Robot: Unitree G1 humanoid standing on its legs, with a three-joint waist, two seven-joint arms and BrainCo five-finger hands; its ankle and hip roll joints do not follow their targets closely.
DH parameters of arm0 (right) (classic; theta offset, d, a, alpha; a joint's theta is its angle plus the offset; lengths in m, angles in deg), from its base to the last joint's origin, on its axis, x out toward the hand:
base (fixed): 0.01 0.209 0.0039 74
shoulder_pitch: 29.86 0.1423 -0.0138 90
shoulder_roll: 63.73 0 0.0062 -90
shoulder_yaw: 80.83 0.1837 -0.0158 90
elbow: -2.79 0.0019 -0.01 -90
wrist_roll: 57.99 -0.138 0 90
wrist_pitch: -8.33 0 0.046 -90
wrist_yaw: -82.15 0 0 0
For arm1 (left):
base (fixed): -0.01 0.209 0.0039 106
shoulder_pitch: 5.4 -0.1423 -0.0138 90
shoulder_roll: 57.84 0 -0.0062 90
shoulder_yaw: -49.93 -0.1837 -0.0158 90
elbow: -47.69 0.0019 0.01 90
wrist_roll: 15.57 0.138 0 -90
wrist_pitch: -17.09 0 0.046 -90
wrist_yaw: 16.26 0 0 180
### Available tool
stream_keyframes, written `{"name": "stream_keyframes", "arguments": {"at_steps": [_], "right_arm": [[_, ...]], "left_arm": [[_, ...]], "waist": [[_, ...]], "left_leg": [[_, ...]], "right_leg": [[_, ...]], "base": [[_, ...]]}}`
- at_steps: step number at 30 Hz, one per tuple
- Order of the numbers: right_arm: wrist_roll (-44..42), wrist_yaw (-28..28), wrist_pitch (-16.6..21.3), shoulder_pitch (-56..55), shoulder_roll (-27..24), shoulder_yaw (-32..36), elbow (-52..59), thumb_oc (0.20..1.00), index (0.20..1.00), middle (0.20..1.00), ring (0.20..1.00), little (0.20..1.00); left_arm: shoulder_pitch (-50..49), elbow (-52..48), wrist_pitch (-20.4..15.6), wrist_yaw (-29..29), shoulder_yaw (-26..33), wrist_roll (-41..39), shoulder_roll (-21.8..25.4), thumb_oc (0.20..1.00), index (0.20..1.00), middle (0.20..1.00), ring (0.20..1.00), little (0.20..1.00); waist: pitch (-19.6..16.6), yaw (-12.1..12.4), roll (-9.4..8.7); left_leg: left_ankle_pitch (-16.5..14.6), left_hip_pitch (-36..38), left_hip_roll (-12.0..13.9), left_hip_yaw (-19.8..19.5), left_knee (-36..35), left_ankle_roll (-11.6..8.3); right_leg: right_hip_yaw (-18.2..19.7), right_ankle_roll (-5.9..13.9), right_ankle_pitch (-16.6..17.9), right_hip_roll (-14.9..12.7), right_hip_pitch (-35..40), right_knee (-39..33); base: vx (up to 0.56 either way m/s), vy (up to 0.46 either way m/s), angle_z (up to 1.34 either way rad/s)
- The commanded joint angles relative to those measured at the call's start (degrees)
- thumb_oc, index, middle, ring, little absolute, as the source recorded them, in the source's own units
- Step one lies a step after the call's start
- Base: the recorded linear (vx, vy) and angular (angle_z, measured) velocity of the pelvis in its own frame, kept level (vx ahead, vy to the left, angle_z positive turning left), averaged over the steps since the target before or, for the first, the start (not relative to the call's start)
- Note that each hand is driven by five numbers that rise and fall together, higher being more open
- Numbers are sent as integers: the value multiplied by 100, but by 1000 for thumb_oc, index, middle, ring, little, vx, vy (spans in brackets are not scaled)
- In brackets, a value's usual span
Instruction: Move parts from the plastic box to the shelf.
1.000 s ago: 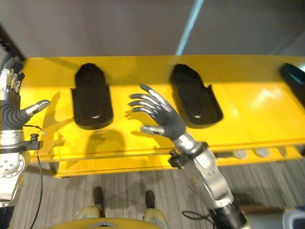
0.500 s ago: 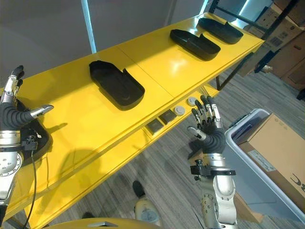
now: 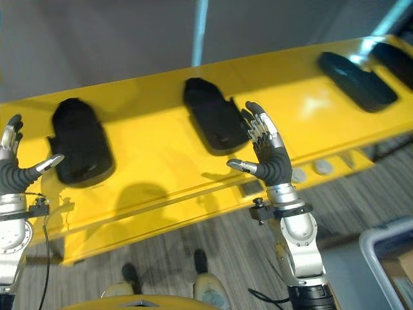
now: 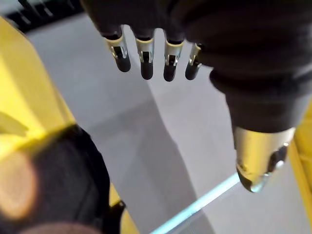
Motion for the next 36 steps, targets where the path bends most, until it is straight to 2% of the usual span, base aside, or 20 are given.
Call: {"name": "stream_keyframes", "arguments": {"at_steps": [1,2,3,4,6,7,8,10,12,13,14,17,19,22,27,28,30,32,33,36], "right_arm": [[23,-159,262,8,-45,391,591,1000,1000,1000,1000,1000],[-28,-116,236,-14,-75,431,601,1000,1000,1000,1000,1000],[-164,-52,178,-43,-41,429,558,1000,1000,1000,1000,1000],[-164,-52,178,-43,-40,429,558,1000,1000,1000,1000,1000],[-281,17,101,-111,-9,409,522,1000,1000,1000,1000,1000],[-367,100,40,-185,29,384,512,1000,1000,1000,1000,1000],[-370,103,35,-193,24,383,518,1000,1000,1000,1000,1000],[-374,141,2,-308,10,461,516,1000,1000,1000,1000,1000],[-287,119,-22,-388,99,457,505,1000,1000,1000,1000,1000],[-273,89,-25,-400,163,455,492,1000,1000,1000,1000,1000],[-212,21,-56,-429,336,349,408,1000,1000,1000,1000,1000],[46,-108,-72,-406,451,246,297,1000,1000,1000,1000,1000],[153,-92,-120,-467,535,141,280,1000,1000,1000,1000,1000],[430,-127,-114,-530,572,65,247,1000,1000,1000,1000,1000],[609,-206,-129,-414,579,-22,61,1000,1000,1000,1000,1000],[611,-207,-127,-412,581,-23,58,1000,1000,1000,1000,1000],[788,-249,-110,-355,557,-90,24,1000,1000,1000,1000,1000],[865,-241,-138,-370,547,-126,-20,1000,1000,1000,1000,1000],[895,-239,-147,-387,530,-200,-121,1000,1000,1000,1000,1000],[800,-195,-156,-442,535,-200,-131,1000,1000,1000,1000,1000]], "left_arm": [[418,-259,-280,147,227,-273,366,1000,1000,1000,1000,1000],[407,-228,-253,213,239,-311,353,1000,1000,1000,1000,1000],[448,-104,-236,223,201,-325,310,1000,1000,1000,1000,1000],[448,-103,-236,223,201,-325,311,1000,1000,1000,1000,1000],[511,-3,-232,214,171,-359,247,1000,1000,1000,1000,1000],[622,41,-238,195,104,-303,221,1000,1000,1000,1000,1000],[617,43,-240,192,104,-299,216,1000,1000,1000,1000,1000],[613,8,-215,244,71,-196,241,1000,1000,1000,1000,1000],[617,-1,-166,254,21,-79,308,1000,1000,1000,1000,1000],[599,-16,-153,258,12,-42,359,1000,1000,1000,1000,1000],[548,14,-77,242,-2,36,451,1000,1000,1000,1000,1000],[363,67,10,318,40,142,503,1000,1000,1000,1000,1000],[129,98,54,405,131,184,539,1000,1000,1000,1000,1000],[-23,110,84,510,168,248,639,1000,1000,1000,1000,1000],[64,36,77,516,118,371,849,1000,1000,1000,1000,1000],[66,37,78,515,117,371,852,1000,1000,1000,1000,1000],[175,74,137,478,40,442,865,1000,1000,1000,1000,1000],[137,101,171,501,9,512,807,1000,1000,1000,1000,1000],[92,149,173,543,-121,462,643,1000,1000,1000,1000,1000],[31,188,163,624,-241,424,531,1000,1000,1000,1000,1000]], "waist": [[197,-180,-198],[188,-160,-175],[86,-239,-85],[82,-245,-90],[-48,-398,104],[-194,-661,239],[-193,-658,249],[-307,-860,306],[-318,-914,173],[-299,-899,102],[-153,-776,-40],[-41,-676,-167],[112,-614,-247],[206,-474,-336],[203,-361,-402],[198,-362,-407],[18,-198,-570],[-86,-162,-649],[-93,-166,-634],[-86,-152,-642]], "left_leg": [[-2020,168,-46,-296,2436,-116],[-2029,220,-249,-441,2832,-106],[-1961,415,-579,-693,3415,-109],[-1954,410,-586,-697,3411,-108],[-1897,940,-772,-872,3380,-107],[-1962,1581,-831,-915,2650,-45],[-1951,1637,-835,-904,2579,-44],[-2367,2169,-792,-676,1473,91],[-2685,2301,-864,-622,783,223],[-2756,2359,-937,-602,467,262],[-2589,2434,-1035,-593,-78,268],[-2415,2554,-1096,-455,-420,258],[-2299,2406,-1127,-403,-293,333],[-2214,2151,-1167,-623,-220,491],[-1997,1721,-1111,-716,-135,620],[-1997,1712,-1115,-719,-131,622],[-1933,1521,-1202,-610,-125,596],[-1895,1479,-1170,-454,-153,566],[-1834,1448,-1106,-328,-200,540],[-1815,1387,-1062,-254,-159,520]], "right_leg": [[-167,455,-354,-191,221,-154],[-201,388,-341,-173,227,-146],[-254,302,-283,-94,215,-126],[-257,302,-279,-100,213,-130],[-267,330,-242,50,140,-19],[-229,458,-126,157,-81,52],[-227,463,-143,163,-64,60],[-234,668,6,166,-318,90],[-227,936,306,109,-480,24],[-230,941,463,106,-549,-41],[-230,941,686,160,-623,-98],[-342,941,810,142,-673,-85],[-379,941,664,133,-667,74],[-79,941,456,-17,-383,280],[99,937,422,-478,3,622],[99,937,420,-483,-4,626],[-63,941,390,-644,539,77],[-75,941,371,-550,555,-114],[27,941,349,-358,468,-169],[18,941,301,-302,527,-341]], "base": [[-154,-64,54],[-125,5,30],[-123,0,12],[-92,56,3],[-81,165,-5],[-108,197,-9],[-197,230,-12],[-224,191,0],[-324,140,-5],[-496,98,-9],[-392,49,-10],[-312,64,11],[-327,91,-9],[-309,35,-6],[-208,-22,33],[-118,-86,-14],[-80,-124,-27],[-50,-129,-32],[-65,-126,-58],[-46,-72,-38]]}}
